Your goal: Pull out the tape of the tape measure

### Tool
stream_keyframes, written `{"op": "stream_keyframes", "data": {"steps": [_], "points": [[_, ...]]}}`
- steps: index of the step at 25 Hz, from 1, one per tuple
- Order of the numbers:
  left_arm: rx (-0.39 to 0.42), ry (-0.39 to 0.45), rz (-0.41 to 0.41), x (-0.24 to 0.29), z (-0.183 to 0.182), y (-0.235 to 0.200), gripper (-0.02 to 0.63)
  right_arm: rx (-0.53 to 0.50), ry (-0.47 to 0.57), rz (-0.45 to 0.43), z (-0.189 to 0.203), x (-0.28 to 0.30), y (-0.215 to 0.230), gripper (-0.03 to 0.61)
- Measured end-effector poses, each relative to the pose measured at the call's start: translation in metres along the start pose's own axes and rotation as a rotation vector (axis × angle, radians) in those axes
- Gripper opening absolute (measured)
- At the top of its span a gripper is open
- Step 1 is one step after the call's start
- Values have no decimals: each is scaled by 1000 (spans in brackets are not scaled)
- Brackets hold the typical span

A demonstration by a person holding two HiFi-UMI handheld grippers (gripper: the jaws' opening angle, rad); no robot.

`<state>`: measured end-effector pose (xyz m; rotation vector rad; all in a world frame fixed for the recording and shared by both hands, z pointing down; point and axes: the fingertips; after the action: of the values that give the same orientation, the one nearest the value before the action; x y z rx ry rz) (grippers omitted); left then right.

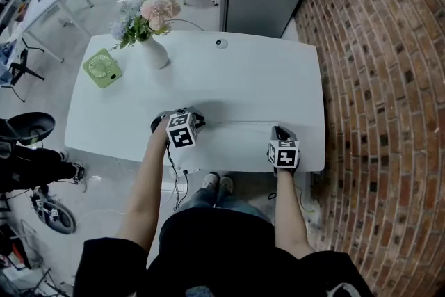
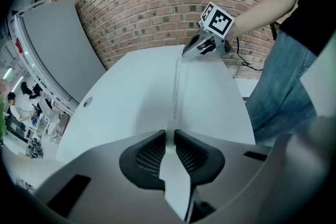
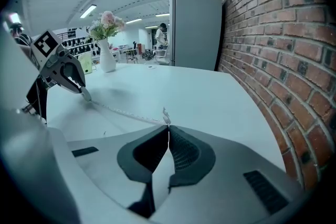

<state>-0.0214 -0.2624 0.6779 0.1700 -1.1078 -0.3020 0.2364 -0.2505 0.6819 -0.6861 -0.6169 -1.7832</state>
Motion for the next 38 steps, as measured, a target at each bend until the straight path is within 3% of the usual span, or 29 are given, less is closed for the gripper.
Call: {"op": "stream_keyframes", "data": {"steps": [12, 38], "points": [[-6, -2, -6, 6, 2, -1, 74, 22, -47, -6, 19, 5, 1, 9], [-43, 19, -67, 10, -4, -14, 89, 66, -35, -29, 19, 8, 1, 42]]}}
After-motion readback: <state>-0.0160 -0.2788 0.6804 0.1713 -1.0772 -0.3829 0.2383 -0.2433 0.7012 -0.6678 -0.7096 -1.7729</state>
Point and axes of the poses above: the fingertips, and each gripper's own axes: x forward along the fingers, y to its right, z out of its underside, and after that the axes turned 9 degrees about -z, right-handed
